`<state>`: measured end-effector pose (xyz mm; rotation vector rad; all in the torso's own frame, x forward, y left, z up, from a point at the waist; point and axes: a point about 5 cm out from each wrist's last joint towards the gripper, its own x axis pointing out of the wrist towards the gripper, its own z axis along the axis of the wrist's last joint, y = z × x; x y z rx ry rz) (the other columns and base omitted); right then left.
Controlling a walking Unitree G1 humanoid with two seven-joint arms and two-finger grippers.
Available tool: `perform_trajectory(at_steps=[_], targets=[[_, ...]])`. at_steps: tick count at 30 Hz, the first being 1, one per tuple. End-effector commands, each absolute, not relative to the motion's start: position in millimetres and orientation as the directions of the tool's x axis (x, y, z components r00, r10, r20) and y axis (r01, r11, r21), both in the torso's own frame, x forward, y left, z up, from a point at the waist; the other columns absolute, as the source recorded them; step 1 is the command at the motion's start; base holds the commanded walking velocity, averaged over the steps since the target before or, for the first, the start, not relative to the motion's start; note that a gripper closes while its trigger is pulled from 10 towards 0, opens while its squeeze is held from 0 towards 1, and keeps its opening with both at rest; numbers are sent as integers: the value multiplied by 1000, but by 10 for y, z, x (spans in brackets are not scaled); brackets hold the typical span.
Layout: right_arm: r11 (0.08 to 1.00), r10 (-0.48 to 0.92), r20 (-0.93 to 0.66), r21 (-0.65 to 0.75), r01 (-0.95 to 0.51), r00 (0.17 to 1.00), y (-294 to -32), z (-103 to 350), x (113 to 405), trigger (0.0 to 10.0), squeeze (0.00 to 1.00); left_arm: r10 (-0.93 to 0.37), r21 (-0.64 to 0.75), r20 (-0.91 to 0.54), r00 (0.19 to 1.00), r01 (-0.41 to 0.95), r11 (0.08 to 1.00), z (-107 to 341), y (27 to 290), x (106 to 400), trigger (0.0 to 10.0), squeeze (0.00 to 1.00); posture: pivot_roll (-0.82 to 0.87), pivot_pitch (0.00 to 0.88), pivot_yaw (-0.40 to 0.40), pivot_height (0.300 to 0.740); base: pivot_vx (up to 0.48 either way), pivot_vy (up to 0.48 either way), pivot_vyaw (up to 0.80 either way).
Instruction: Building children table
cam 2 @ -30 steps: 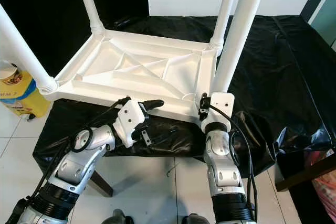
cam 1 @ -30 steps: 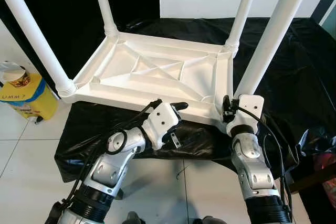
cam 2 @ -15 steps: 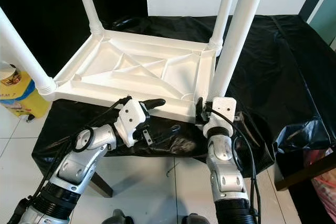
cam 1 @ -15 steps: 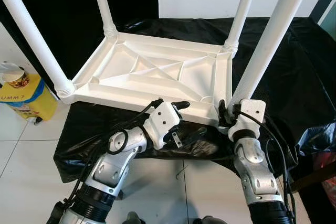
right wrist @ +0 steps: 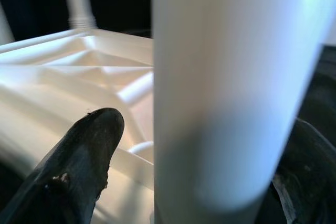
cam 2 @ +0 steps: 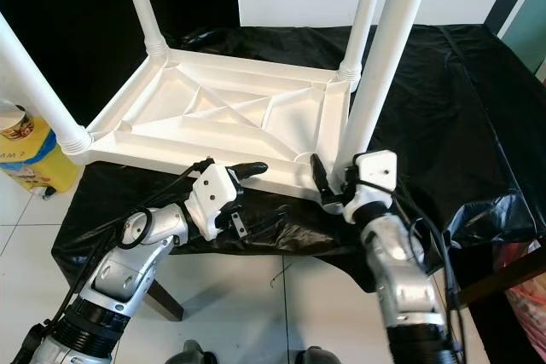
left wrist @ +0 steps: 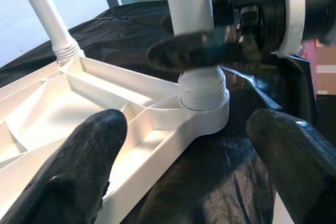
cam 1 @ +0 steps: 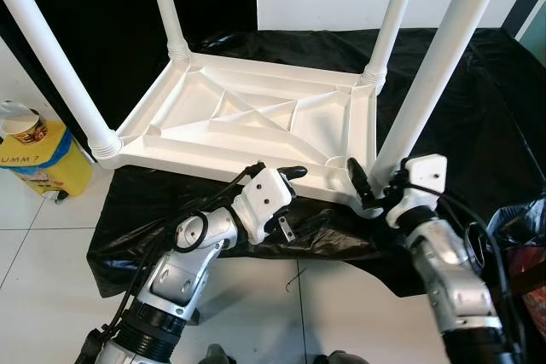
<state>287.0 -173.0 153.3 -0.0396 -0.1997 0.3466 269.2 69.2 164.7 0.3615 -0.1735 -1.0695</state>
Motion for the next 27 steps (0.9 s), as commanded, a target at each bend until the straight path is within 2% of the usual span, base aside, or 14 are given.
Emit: perform_trajectory(at_steps=[1,9,21,22,23,27], targets=[[915,402,172,-75,-395,899,-1743,1498,2878,10000,0,-857,381,-36,513,800,463,1633,723,2723,10000,0,-31,58,-18,740,0,0,0],[849,527,121,-101,-518,841,-1787,1465,2942,10000,0,-851,387,-32,524,792,473,1650,743,2734,10000,0,-20,54,-23,740,0,0,0],[814,576,52,-129,-566,816,-1803,1350,3014,10000,0,-847,390,-28,531,786,480,1663,749,2736,10000,0,-14,56,-28,740,0,0,0],[815,574,48,-132,-564,817,-1808,1341,3022,2157,0,-847,389,-28,531,786,480,1664,748,2737,10000,0,-14,59,-28,740,0,0,0],[815,573,45,-135,-563,818,-1815,1332,3027,0,0,-847,388,-27,531,786,481,1662,747,2733,10000,0,-14,60,-28,740,0,0,0],[820,565,40,-138,-556,824,-1835,1313,3042,0,0,-847,387,-28,530,787,480,1657,746,2727,10000,0,-15,60,-29,740,0,0,0]])
